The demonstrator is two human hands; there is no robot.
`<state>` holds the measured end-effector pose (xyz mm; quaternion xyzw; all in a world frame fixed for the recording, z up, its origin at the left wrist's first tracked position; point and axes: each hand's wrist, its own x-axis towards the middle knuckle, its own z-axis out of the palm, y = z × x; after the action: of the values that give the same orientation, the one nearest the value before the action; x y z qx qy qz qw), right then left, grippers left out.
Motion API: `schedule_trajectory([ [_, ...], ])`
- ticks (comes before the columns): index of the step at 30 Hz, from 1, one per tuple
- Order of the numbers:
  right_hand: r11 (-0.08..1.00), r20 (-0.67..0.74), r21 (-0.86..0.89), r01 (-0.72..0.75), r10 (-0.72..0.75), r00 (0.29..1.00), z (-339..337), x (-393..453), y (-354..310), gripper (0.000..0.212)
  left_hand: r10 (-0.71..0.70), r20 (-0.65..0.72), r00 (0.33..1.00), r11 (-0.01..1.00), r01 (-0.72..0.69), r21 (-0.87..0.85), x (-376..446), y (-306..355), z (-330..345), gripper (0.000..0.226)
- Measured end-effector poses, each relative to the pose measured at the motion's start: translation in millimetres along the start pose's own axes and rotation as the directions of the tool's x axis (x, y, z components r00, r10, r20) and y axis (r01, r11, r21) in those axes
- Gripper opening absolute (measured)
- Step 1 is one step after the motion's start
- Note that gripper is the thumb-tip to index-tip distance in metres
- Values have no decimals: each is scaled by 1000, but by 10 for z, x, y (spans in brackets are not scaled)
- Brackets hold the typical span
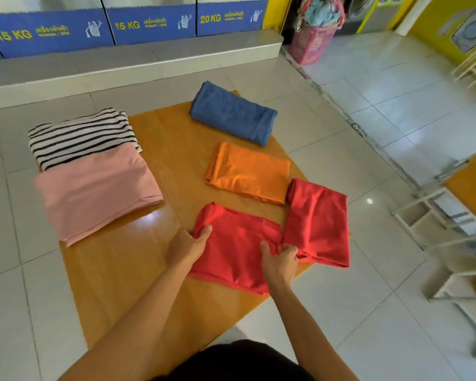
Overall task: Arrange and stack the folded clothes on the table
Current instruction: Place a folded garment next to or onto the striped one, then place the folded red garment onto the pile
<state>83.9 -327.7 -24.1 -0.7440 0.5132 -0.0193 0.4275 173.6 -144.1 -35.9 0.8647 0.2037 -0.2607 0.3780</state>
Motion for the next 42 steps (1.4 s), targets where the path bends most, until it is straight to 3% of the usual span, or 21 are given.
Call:
schedule_trajectory([
  [3,998,98,25,-54,52,994,88,-9,-14,71,-78,-12,997,991,76,-106,-140,-221,-73,76],
  [7,996,367,-36,-87,94,925,287,-124,-60,52,-127,3,992,925,119,-361,-346,-659,-238,68],
  [12,994,600,59,87,-105,793,670,-398,-426,21,-205,-130,970,794,87,-602,-483,-1021,-597,65],
  [15,971,679,62,230,-210,704,972,-521,-785,27,-259,-236,936,782,60,-620,-465,-1211,-884,71],
  [20,918,785,24,395,-262,562,1576,-672,-1208,37,-329,-276,903,757,78,-648,-275,-1441,-1311,28],
  [24,791,762,-167,588,-275,586,1946,-627,-1262,46,-372,-292,881,804,149,-575,-40,-1532,-1479,28],
  [28,707,743,-268,654,-280,608,2117,-584,-1278,48,-391,-357,849,851,185,-491,84,-1514,-1525,41],
  [35,688,706,-322,650,-282,649,2165,-647,-1294,51,-418,-397,817,851,199,-486,120,-1464,-1535,48],
  [42,733,674,-304,609,-287,681,1932,-715,-1303,52,-418,-354,837,809,165,-564,-67,-1420,-1528,57],
])
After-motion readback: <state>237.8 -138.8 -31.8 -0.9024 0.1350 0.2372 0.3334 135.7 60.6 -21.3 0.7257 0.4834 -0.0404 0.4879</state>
